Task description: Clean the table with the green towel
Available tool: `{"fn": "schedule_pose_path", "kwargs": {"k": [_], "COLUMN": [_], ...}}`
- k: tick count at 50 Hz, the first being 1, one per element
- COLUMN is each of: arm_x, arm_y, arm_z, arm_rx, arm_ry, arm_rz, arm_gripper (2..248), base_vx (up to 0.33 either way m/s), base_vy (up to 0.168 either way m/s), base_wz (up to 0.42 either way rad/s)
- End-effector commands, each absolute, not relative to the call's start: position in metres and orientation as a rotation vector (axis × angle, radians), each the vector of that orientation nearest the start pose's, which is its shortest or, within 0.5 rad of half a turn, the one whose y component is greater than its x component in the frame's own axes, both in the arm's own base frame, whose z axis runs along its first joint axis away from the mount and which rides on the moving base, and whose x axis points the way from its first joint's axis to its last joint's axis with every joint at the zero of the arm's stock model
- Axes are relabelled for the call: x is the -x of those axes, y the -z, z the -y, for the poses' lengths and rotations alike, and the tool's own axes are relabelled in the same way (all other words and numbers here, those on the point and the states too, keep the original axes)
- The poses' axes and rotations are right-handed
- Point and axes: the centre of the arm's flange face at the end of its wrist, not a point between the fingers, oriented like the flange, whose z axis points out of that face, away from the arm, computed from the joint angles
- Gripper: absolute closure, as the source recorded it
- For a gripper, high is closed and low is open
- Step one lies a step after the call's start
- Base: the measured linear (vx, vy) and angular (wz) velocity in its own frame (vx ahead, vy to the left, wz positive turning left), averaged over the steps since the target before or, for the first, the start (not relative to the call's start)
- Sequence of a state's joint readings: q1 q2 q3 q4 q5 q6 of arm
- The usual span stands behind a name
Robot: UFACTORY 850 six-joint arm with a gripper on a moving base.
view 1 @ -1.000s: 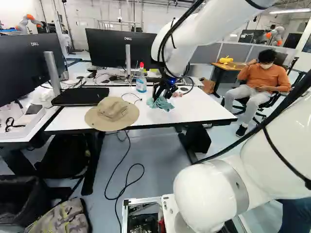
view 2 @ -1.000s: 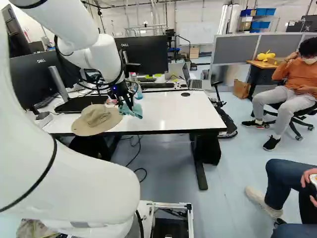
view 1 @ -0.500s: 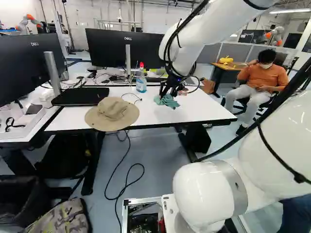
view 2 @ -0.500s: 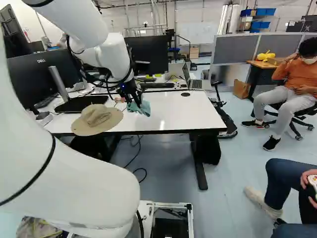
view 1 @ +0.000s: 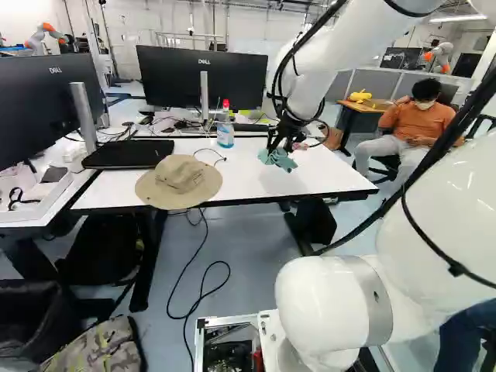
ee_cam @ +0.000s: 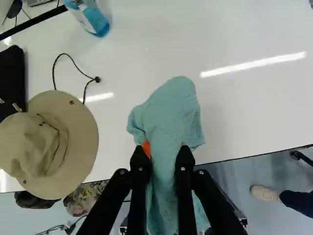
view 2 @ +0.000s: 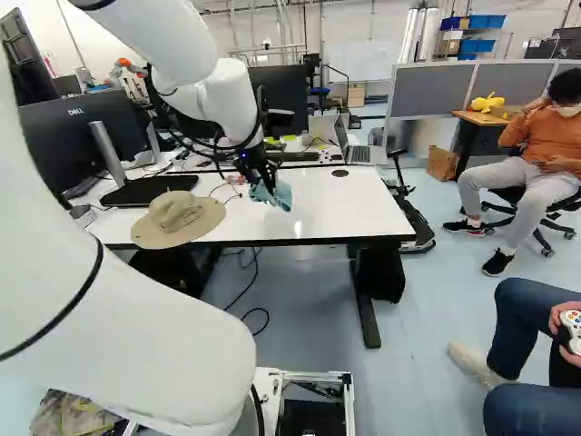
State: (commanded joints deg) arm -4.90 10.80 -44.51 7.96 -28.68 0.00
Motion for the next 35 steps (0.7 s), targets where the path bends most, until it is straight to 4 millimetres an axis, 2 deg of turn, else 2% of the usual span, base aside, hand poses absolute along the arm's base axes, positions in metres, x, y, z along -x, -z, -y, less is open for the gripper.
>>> {"fn": "schedule_pose_path", "kwargs": {"k": [15, 35], "arm_x": [-0.418, -0.45], "arm_y": [-0.55, -0.554], "arm_z": [0.055, 0.089], "arm_rx": [2.967, 2.956], "arm_ry": [0.761, 0.838], "arm_rz": [-0.377, -0.473], "arm_gripper": [188, 188], "base_vx": [0.0, 0.0], "base_vy": [0.0, 0.0], "base_wz": [0.0, 0.0]}}
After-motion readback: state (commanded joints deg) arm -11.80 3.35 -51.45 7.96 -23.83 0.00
